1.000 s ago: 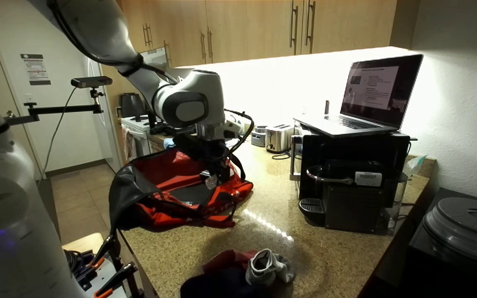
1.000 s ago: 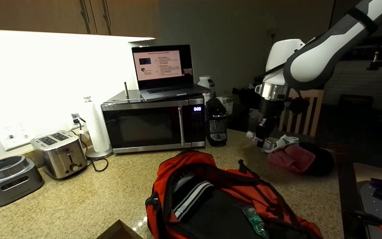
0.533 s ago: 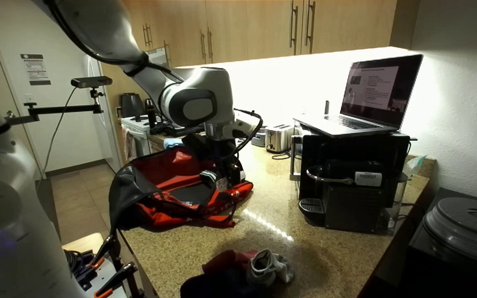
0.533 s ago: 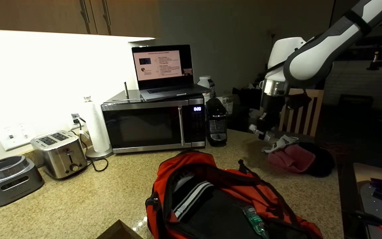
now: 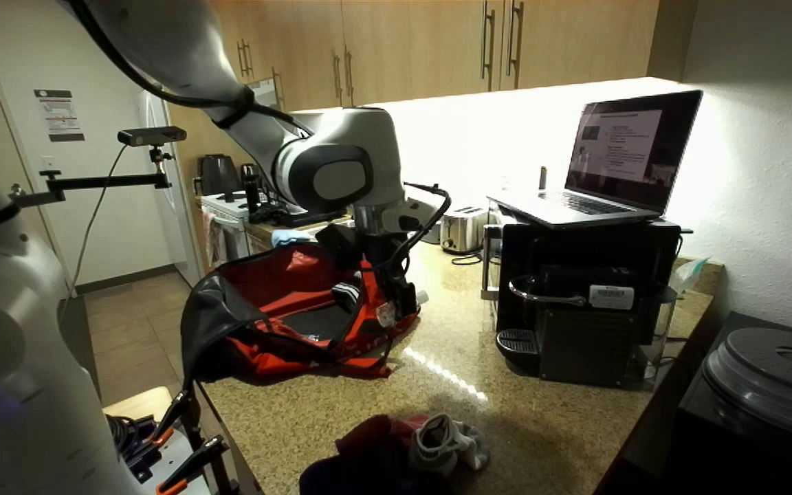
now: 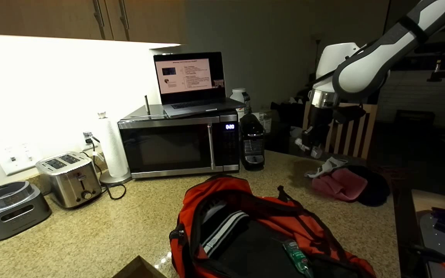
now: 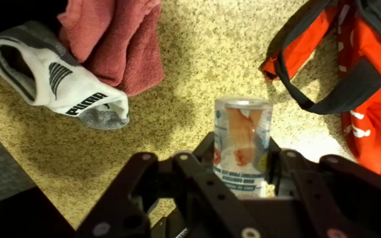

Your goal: Pick up the bottle from the bag and put it on the table

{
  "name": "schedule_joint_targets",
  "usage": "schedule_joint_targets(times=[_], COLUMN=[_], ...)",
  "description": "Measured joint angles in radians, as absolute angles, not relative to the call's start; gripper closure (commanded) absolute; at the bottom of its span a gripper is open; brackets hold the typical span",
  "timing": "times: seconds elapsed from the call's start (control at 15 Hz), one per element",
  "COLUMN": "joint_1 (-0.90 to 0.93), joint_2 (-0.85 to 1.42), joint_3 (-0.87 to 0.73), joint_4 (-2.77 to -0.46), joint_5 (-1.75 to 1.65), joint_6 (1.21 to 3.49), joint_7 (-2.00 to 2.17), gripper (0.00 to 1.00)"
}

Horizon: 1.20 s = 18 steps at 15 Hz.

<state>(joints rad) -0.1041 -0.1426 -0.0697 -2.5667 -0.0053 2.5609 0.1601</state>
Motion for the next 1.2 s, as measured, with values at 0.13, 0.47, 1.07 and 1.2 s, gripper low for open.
schedule_joint_targets(times=[0.13,0.47,1.07,1.2], joint_1=[-0.117,-0.133,-0.133,-0.133], joint_2=[-0.138,-0.101,0.027,0.056], joint_3=[-0.074,-0.083,-0.112,-0.119], joint_4=[-2.566,-2.555,-2.521,-2.514], joint_5=[-0.038,-0.095,-0.110,-0.110], joint_6=[2.565,2.567,2.568,2.568], joint_7=[0.183,0.226,0.244,0.244], gripper=[0.88,0.88,0.88,0.88])
